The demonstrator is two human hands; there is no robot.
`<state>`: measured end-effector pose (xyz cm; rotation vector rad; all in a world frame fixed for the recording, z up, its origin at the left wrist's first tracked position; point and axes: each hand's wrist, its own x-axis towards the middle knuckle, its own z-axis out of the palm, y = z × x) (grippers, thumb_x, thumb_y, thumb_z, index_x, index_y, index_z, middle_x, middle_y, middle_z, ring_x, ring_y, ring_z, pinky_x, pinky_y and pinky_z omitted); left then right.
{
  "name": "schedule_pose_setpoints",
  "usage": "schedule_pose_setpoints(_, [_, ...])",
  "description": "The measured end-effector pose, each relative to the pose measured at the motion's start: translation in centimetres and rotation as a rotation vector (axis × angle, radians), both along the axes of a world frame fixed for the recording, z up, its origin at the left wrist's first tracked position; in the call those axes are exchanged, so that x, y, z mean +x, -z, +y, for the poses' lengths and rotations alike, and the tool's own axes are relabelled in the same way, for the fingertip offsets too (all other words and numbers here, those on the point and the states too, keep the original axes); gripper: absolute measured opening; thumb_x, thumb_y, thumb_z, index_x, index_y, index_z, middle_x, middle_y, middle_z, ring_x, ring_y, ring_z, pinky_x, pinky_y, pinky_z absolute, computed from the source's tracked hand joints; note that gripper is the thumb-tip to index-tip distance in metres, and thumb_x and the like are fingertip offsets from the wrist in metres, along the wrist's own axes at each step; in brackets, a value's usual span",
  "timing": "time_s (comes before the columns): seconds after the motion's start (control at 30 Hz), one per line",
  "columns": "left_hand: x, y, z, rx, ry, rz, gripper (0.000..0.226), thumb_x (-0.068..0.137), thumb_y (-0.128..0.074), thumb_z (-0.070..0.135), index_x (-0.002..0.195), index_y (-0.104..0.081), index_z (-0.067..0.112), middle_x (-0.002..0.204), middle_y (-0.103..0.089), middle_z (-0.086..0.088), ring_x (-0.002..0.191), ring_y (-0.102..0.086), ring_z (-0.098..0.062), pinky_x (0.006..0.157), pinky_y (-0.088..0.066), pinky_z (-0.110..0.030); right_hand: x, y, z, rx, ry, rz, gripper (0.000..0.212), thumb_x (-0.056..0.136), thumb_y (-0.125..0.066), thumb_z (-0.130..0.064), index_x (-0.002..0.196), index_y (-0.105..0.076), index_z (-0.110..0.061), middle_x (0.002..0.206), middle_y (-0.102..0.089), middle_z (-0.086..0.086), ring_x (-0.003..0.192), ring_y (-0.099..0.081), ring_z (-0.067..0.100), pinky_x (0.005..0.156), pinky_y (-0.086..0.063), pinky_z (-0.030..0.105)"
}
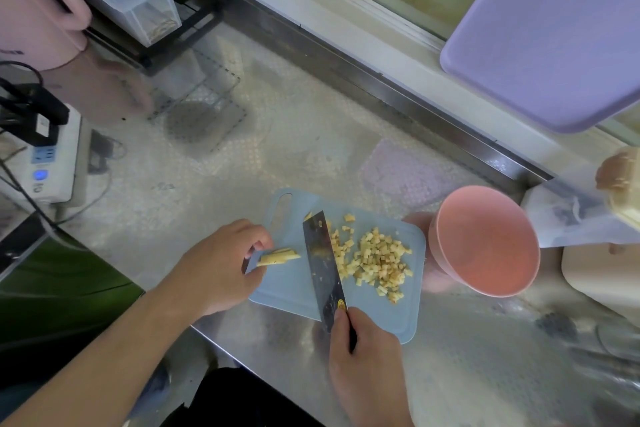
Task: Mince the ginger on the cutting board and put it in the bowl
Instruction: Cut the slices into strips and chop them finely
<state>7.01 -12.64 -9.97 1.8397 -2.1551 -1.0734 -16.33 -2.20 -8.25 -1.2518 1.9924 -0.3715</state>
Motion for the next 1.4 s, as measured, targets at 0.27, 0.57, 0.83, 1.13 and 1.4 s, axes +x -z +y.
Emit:
schedule_pose_setpoints(0.27, [-0.2,0.6,0.7,-0.044,-0.021,-0.032,0.014,0.094,-0.07,0.03,0.086,-0.062,0.039,0.087,-0.062,0.018,0.083,-0.06,0.002,0.067,-0.049,-0.018,0.4,-0.1,-0.1,-0.005,-0.005,0.01,0.046,0.103,-0.052,-0.034,0.062,-0.035,-0.023,0.062,-0.055,-0.016,0.059,-0.05,0.012,0.053,-0.038,0.025])
schedule_pose_setpoints(0.57, [-1.4,0.9,0.8,-0.142,-0.039,-0.001,0.014,0.092,-0.073,0.032,0.095,-0.06,0.037,0.093,-0.056,0.018,0.086,-0.056,-0.005,0.069,-0.054,-0.03,1.1,-0.7,-0.2,0.009,-0.125,0.085,0.039,0.106,-0.046,-0.04,0.07,-0.042,-0.024,0.063,-0.055,0.003,0.068,-0.059,0.021,0.053,-0.038,0.027])
schedule_pose_setpoints(0.83, [-1.8,1.6,1.3,-0.22,-0.085,0.015,0.028,0.093,-0.073,0.036,0.119,-0.062,0.034,0.116,-0.052,0.018,0.108,-0.05,-0.007,0.078,-0.054,-0.031,1.7,-0.6,0.0,0.0,-0.172,0.169,0.032,0.106,-0.041,-0.044,0.082,-0.047,-0.025,0.073,-0.062,0.002,0.077,-0.063,0.021,0.062,-0.041,0.029])
schedule_pose_setpoints(1.13, [-2.6,2.0,2.4,-0.325,-0.106,0.026,0.012,0.092,-0.075,0.032,0.103,-0.071,0.035,0.094,-0.06,0.019,0.09,-0.056,-0.009,0.063,-0.053,-0.029,2.2,-0.6,-0.5,0.012,-0.26,0.077,0.037,0.105,-0.043,-0.047,0.073,-0.031,-0.034,0.064,-0.051,-0.003,0.066,-0.053,0.017,0.056,-0.035,0.027])
schedule_pose_setpoints(1.4, [-2.9,2.4,2.6,-0.365,-0.149,-0.011,0.01,0.086,-0.083,0.025,0.089,-0.075,0.031,0.086,-0.064,0.012,0.08,-0.059,-0.015,0.056,-0.051,-0.031,2.3,-0.8,-1.4,-0.069,-0.288,0.096,0.037,0.103,-0.043,-0.037,0.069,-0.029,-0.032,0.058,-0.046,-0.004,0.058,-0.048,0.02,0.053,-0.028,0.027])
